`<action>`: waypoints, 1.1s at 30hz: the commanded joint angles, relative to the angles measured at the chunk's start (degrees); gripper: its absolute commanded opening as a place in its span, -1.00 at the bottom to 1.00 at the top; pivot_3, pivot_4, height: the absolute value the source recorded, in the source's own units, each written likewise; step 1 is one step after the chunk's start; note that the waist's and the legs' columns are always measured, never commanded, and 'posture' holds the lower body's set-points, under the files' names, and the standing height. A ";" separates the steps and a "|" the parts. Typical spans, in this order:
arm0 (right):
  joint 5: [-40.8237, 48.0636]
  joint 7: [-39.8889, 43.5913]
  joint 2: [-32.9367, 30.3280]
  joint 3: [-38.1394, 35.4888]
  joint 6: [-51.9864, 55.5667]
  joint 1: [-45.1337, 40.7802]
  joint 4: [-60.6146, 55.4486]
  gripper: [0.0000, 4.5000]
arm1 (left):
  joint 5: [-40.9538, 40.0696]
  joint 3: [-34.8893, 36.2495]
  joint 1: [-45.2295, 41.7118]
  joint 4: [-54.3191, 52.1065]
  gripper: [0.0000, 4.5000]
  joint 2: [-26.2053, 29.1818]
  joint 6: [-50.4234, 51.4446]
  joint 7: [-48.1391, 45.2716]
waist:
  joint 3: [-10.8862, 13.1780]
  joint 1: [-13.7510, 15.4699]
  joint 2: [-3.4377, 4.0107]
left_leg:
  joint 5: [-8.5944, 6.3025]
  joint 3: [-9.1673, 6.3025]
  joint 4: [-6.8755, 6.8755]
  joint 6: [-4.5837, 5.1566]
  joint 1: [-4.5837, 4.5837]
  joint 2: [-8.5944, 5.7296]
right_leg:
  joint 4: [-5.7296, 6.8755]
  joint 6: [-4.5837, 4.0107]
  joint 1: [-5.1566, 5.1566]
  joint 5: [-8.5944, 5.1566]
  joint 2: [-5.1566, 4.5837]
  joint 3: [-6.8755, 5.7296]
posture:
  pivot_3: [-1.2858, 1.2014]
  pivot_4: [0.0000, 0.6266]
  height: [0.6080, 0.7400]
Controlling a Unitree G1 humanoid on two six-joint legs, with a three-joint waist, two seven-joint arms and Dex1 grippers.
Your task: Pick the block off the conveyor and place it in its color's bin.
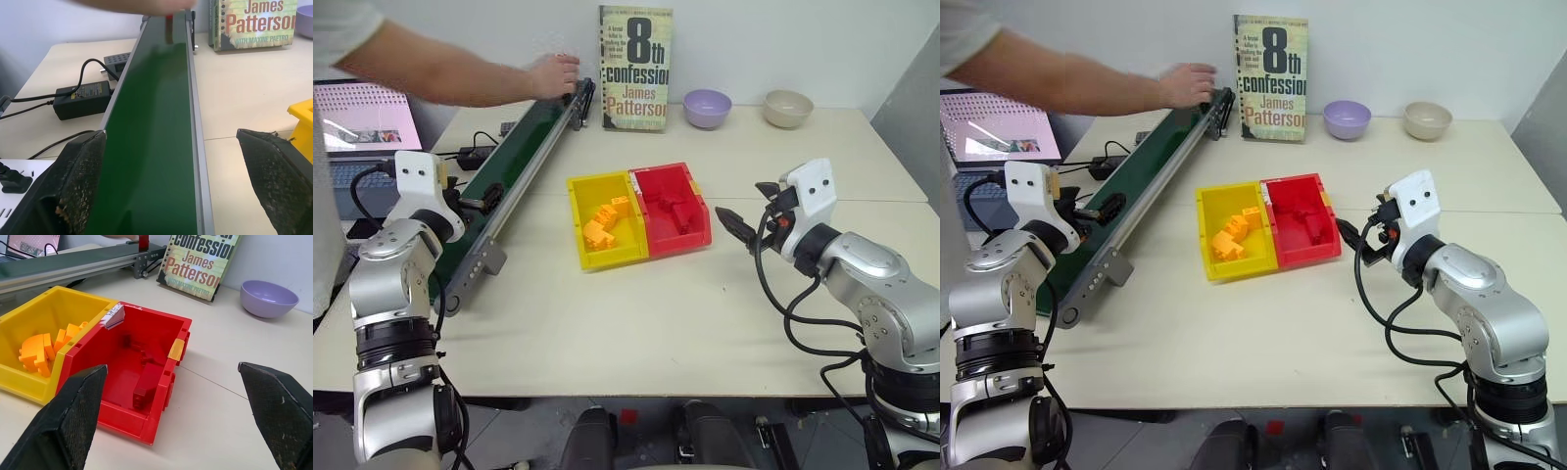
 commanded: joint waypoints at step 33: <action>12.39 20.32 3.91 5.79 -5.77 -15.39 6.86 1.00 | -3.59 3.69 2.84 -2.18 0.97 1.63 -4.24 -2.31 | 0.00 0.02 0.00 | 0.00 -0.08 -0.05 0.00 -0.01 0.03 | -0.01 -0.02 -0.01 0.01 -0.10 -0.02 | 0.03 -0.52 1.00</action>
